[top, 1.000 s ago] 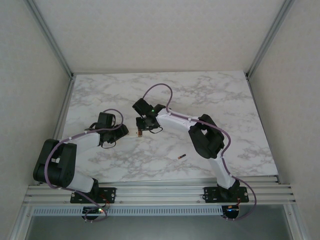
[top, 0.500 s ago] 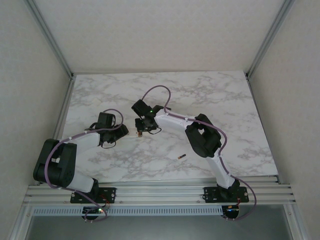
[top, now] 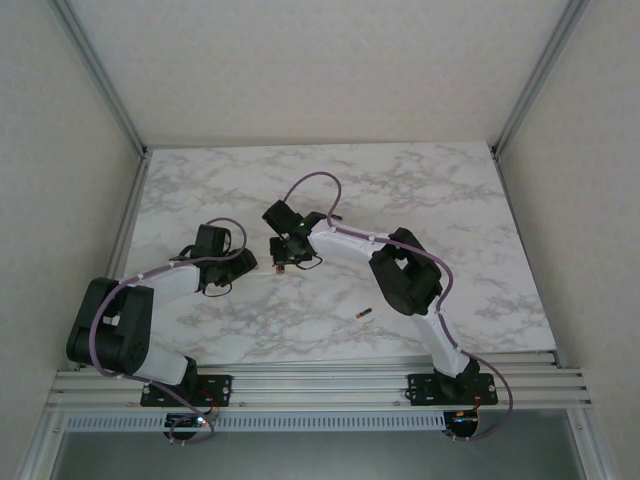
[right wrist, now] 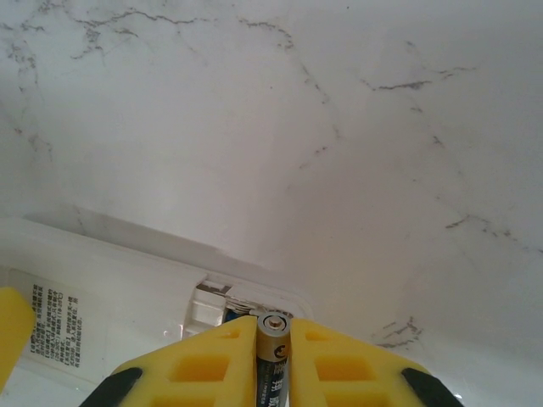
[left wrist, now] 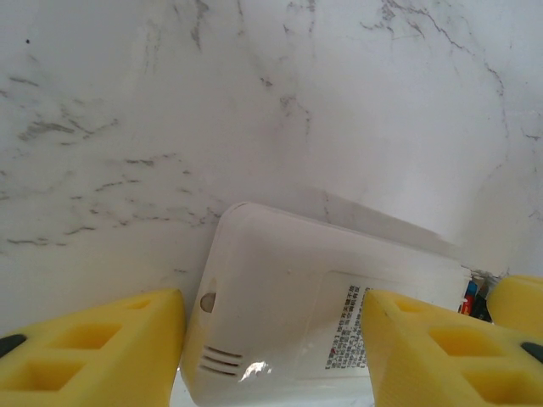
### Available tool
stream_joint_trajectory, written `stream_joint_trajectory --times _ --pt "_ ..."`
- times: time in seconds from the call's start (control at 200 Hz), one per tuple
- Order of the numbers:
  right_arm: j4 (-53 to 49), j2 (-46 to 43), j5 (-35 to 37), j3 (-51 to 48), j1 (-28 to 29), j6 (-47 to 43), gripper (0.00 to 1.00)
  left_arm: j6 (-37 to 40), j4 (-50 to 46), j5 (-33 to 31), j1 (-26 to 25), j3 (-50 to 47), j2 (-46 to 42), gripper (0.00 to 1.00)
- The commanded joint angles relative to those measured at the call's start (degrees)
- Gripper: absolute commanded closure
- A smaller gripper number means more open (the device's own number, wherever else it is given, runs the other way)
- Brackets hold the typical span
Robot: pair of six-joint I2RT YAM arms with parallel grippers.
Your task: Load the batteries into the remote control
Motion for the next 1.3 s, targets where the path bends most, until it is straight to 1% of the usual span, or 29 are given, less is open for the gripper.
stream_joint_trajectory --times 0.0,0.07,0.411,0.451,0.561,0.631,0.711,0.801,0.881,1.056,1.297 --pt "-2.38 0.86 -0.14 -3.18 1.58 1.59 0.87 0.29 2.70 2.30 -0.09 -1.12 1.45 0.44" --pt "-2.26 0.74 -0.40 -4.28 2.12 2.46 0.90 0.17 2.74 2.19 -0.09 -1.30 1.33 0.44" --pt "0.58 0.62 -0.79 -11.89 5.62 6.71 0.91 -1.27 4.13 2.73 -0.34 -2.77 0.57 0.44" --pt "0.90 1.26 0.15 -12.78 6.07 6.79 0.91 -1.36 4.14 2.70 -0.44 -2.87 0.37 0.44" --pt "0.09 3.34 5.81 -13.53 7.18 4.94 0.91 -1.54 3.89 2.66 -0.53 -3.01 -0.39 0.44" --pt "0.96 3.05 6.12 -14.31 7.14 4.33 0.89 -1.63 3.84 2.56 -0.67 -3.19 -0.91 0.44" --pt "2.15 0.06 5.74 -14.60 7.10 3.67 0.87 -1.12 3.00 2.42 -0.65 -2.87 -1.02 0.44" --pt "1.64 -3.55 6.60 -12.91 6.61 2.96 0.85 -0.93 2.83 2.12 -0.69 -2.87 -1.17 0.44" --pt "0.00 -5.01 7.04 -9.77 5.81 2.17 0.83 -1.10 2.98 2.32 -0.66 -2.70 -0.81 0.44" --pt "-3.52 -4.96 6.46 -3.00 4.44 -0.35 0.81 -1.10 3.09 2.27 -0.70 -2.40 -0.54 0.44" --pt "-6.26 -5.48 6.64 0.42 3.53 -1.50 0.80 -0.75 3.05 2.06 -0.70 -2.31 -0.02 0.44"
